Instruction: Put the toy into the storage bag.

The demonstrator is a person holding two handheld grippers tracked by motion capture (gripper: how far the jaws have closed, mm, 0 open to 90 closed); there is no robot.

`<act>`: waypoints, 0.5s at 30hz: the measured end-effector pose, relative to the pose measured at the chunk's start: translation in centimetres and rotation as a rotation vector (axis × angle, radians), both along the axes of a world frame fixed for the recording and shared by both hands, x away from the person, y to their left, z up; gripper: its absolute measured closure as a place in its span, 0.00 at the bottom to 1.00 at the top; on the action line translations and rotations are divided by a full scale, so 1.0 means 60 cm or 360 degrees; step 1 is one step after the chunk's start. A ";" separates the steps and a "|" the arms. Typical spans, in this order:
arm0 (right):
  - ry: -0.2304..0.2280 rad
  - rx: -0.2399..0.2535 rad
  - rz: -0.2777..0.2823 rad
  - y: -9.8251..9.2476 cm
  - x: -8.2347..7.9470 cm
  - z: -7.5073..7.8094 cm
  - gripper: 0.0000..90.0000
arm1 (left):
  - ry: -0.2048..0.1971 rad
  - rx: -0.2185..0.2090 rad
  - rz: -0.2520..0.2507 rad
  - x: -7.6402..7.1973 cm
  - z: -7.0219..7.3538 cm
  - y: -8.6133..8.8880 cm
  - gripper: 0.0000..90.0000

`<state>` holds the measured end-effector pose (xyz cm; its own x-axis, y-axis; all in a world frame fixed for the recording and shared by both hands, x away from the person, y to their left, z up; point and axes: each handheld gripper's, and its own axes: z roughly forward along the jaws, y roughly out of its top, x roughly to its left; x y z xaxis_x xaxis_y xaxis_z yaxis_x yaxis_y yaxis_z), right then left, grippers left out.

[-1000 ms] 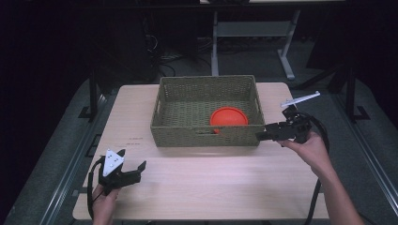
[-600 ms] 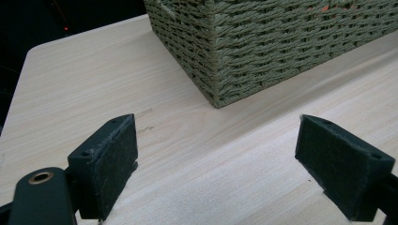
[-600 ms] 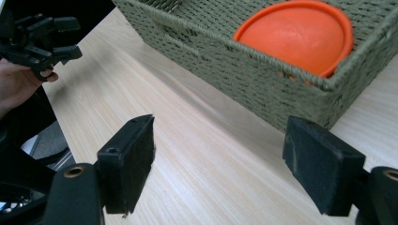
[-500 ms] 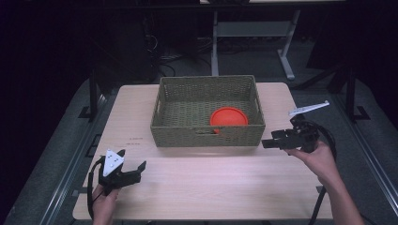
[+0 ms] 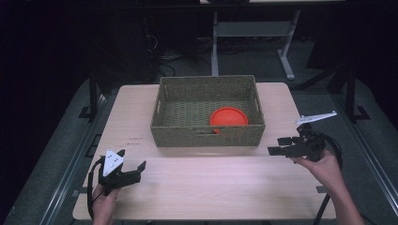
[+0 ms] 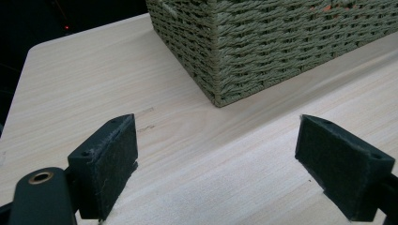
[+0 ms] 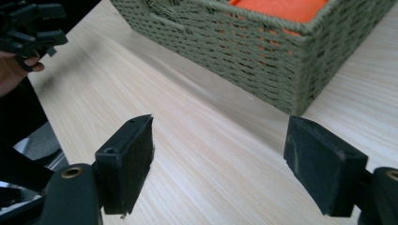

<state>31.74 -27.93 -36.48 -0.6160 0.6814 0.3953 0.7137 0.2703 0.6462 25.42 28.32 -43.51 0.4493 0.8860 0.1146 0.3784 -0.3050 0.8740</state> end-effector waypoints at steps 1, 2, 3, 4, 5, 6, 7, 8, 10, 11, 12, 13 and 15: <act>-0.0009 0.0000 0.0001 -0.002 -0.001 -0.002 0.26 | 0.0004 0.0005 -0.0001 0.000 0.000 0.000 0.14; -0.0010 0.0007 0.0001 -0.003 -0.003 -0.005 0.26 | 0.0004 0.0006 -0.0003 0.000 0.000 -0.001 0.14; -0.0013 0.0011 0.0000 -0.005 -0.005 -0.008 0.26 | 0.0001 0.0013 -0.0009 0.000 0.001 -0.001 0.14; -0.0014 0.0007 -0.0004 -0.006 -0.007 -0.011 0.26 | -0.0002 0.0015 -0.0011 0.000 0.000 -0.001 0.14; -0.0013 0.0001 -0.0010 -0.008 -0.008 -0.013 0.26 | -0.0001 0.0017 -0.0011 -0.001 0.000 -0.001 0.14; -0.0015 0.0002 -0.0015 -0.009 -0.010 -0.016 0.26 | 0.0000 0.0017 -0.0010 -0.001 0.000 -0.001 0.14; -0.0011 0.0005 -0.0016 -0.011 -0.011 -0.019 0.26 | -0.0001 0.0015 -0.0009 -0.001 0.000 0.000 0.14; -0.0004 0.0003 -0.0018 -0.012 -0.012 -0.023 0.26 | 0.0000 0.0015 -0.0008 -0.001 0.000 0.000 0.14; 0.0001 -0.0009 -0.0025 -0.014 -0.014 -0.030 0.25 | 0.0005 0.0017 -0.0008 -0.001 0.000 0.000 0.14; 0.0018 -0.0022 -0.0027 -0.015 -0.016 -0.033 0.24 | 0.0001 0.0015 -0.0008 0.000 0.000 0.000 0.14; 0.0028 -0.0038 -0.0027 -0.015 -0.017 -0.036 0.24 | -0.0002 0.0013 -0.0009 0.000 0.000 0.000 0.14; 0.0026 -0.0050 -0.0030 -0.016 -0.019 -0.039 0.24 | -0.0004 0.0013 -0.0010 0.000 0.000 0.000 0.14; 0.0015 -0.0067 -0.0032 -0.017 -0.022 -0.042 0.24 | -0.0003 0.0014 -0.0010 0.000 0.000 -0.001 0.14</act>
<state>30.39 -28.93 -39.03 -0.5982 0.7097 0.3721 0.7255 0.2825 0.6276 25.40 28.27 -43.52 0.4546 0.8821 0.1235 0.3745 -0.3151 0.8721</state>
